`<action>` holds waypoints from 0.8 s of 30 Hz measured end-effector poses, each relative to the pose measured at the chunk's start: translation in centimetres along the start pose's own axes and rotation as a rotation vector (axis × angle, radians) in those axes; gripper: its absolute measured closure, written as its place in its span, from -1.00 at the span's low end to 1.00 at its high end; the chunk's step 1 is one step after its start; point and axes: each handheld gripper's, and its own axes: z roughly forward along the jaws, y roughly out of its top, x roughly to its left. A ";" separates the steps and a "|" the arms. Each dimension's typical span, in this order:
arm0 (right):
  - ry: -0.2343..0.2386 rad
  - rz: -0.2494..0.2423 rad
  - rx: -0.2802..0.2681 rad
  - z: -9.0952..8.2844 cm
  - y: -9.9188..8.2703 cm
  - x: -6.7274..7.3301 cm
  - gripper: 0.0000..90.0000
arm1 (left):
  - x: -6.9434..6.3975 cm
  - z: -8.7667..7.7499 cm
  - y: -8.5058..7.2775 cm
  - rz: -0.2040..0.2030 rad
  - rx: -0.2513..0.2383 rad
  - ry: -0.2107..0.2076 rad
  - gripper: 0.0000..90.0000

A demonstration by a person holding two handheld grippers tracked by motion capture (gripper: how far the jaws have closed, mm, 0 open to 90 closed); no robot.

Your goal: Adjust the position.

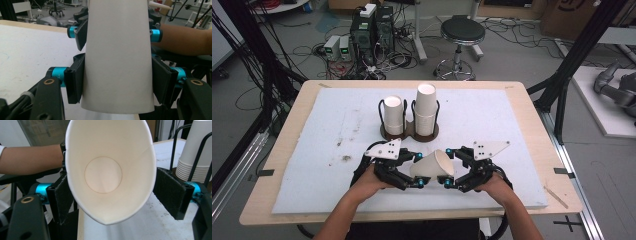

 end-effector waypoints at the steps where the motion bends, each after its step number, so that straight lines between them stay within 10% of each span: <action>1: 0.005 -0.003 -0.002 0.0 0.0 0.0 -0.40 | 0.0 0.1 0.0 0.001 0.001 0.002 -0.19; 13: 0.021 -0.059 0.024 -0.3 0.2 0.0 -0.11 | 0.0 0.6 -0.1 -0.034 0.071 0.060 -0.40; 24: 0.005 -0.041 0.060 0.1 0.3 0.0 -0.13 | -0.2 0.9 0.3 0.017 0.133 0.063 -0.28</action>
